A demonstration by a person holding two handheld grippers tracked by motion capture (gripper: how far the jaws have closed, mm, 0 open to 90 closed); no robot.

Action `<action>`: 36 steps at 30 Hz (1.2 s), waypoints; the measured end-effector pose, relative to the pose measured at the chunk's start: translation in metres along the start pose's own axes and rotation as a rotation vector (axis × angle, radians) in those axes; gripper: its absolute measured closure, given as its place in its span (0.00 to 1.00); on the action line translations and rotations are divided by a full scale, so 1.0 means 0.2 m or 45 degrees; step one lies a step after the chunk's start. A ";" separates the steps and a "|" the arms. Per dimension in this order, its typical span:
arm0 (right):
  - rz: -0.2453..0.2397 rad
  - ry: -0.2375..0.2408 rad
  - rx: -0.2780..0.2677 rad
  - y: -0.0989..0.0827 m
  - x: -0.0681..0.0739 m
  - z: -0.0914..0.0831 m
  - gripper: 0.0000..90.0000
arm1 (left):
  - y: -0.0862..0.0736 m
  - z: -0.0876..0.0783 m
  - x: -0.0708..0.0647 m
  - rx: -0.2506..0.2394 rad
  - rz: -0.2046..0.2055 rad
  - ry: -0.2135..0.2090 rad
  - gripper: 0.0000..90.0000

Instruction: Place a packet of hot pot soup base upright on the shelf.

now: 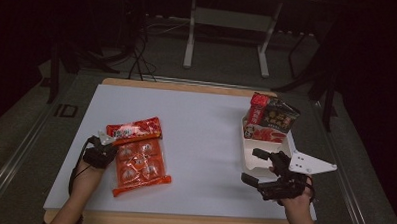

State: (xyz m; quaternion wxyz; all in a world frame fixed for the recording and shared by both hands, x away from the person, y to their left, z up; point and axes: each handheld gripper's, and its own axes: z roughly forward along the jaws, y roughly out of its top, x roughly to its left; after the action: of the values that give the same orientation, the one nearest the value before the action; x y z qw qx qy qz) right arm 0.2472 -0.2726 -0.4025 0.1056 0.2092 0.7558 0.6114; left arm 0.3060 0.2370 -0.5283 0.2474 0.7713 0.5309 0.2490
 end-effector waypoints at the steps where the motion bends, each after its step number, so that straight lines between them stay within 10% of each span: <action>1: -0.002 -0.001 0.005 0.00 0.00 0.00 0.15 | 0.00 0.00 0.00 -0.002 0.002 -0.008 1.00; 36: 0.001 -0.002 0.005 0.00 -0.01 0.00 0.16 | 0.15 0.02 -0.43 0.009 0.197 -0.260 1.00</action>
State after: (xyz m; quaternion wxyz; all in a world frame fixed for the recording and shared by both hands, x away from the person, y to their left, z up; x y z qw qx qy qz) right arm 0.2484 -0.2741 -0.4031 0.1056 0.2100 0.7568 0.6099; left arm 0.3023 0.1470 -0.5216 0.2776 0.8322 0.4426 0.1856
